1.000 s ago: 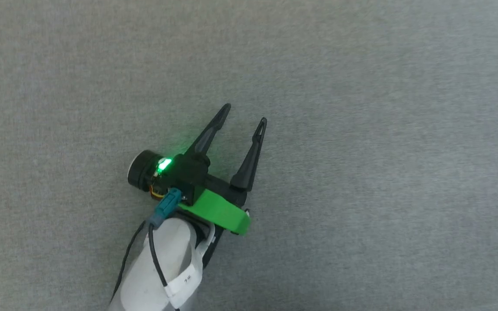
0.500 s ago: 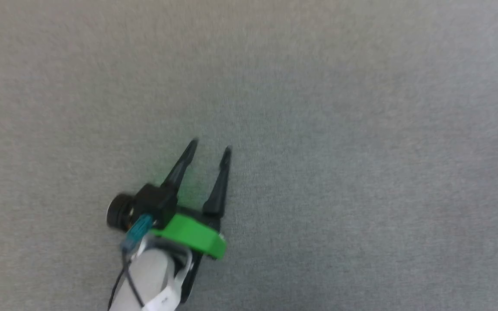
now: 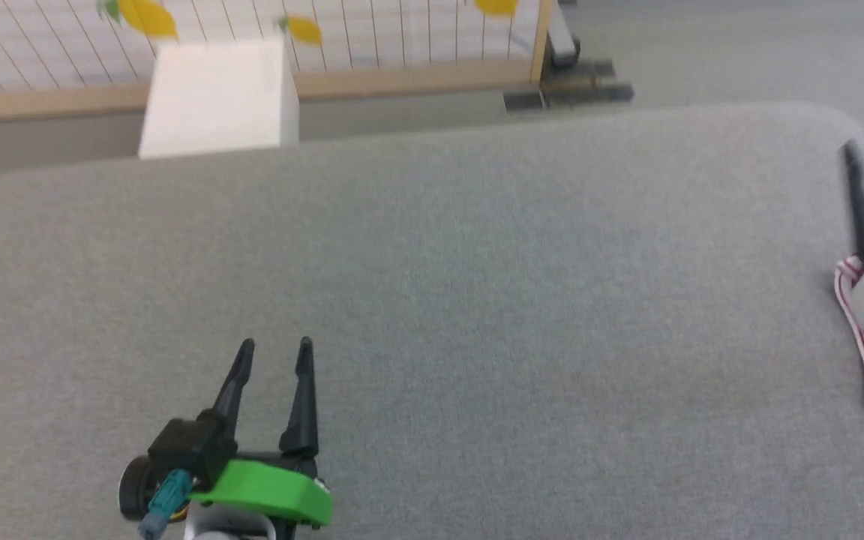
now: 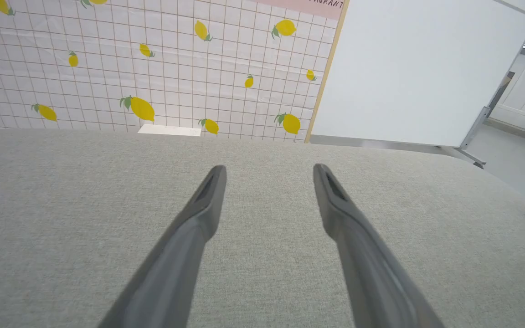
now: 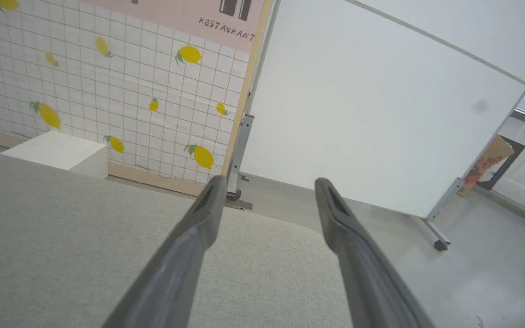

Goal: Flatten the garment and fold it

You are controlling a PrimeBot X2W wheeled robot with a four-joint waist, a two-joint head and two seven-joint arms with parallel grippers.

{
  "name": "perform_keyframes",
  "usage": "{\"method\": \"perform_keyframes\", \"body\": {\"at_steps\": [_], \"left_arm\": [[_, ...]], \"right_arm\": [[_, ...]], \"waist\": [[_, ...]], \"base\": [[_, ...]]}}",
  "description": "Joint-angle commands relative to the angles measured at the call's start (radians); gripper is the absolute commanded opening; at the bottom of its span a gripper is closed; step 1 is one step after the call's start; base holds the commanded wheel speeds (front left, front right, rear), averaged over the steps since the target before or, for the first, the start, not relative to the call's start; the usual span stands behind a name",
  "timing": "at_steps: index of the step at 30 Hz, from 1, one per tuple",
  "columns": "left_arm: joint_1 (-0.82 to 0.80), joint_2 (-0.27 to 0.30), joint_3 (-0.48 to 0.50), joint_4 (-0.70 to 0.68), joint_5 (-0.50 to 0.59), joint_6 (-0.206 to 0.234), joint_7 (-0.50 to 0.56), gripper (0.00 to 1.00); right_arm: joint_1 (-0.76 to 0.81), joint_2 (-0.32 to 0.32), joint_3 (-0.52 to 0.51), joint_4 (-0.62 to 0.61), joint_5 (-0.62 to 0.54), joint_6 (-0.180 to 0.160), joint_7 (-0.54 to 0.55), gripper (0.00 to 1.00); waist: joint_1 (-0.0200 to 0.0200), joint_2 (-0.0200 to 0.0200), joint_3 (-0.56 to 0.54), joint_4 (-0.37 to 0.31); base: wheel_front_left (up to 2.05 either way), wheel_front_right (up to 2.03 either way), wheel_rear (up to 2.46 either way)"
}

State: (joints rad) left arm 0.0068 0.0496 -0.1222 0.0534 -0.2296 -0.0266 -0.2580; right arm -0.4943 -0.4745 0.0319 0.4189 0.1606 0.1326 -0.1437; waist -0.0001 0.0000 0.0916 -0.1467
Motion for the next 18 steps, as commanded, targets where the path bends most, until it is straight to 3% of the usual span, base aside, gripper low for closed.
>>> {"method": "perform_keyframes", "body": {"at_steps": [1,10,18], "left_arm": [[0.026,0.001,0.006,-0.008,0.009,0.003,-0.004,1.0],[0.114,0.001,0.018,-0.018,0.034,0.005,-0.004,1.0],[0.164,0.002,0.024,0.006,0.054,-0.005,-0.004,1.0]], "right_arm": [[0.062,0.041,-0.021,-0.051,0.01,-0.002,0.005,1.0],[0.411,0.285,-0.113,-0.357,-0.026,-0.002,0.037,1.0],[0.588,0.38,-0.141,-0.394,-0.057,-0.002,0.03,1.0]], "waist": [[0.0001,0.0,-0.108,0.041],[0.0001,0.0,-0.148,0.097],[0.0001,0.0,-0.171,0.125]], "base": [[0.0,0.0,0.0],[0.0,0.0,0.0],[0.0,0.0,0.0]]}}
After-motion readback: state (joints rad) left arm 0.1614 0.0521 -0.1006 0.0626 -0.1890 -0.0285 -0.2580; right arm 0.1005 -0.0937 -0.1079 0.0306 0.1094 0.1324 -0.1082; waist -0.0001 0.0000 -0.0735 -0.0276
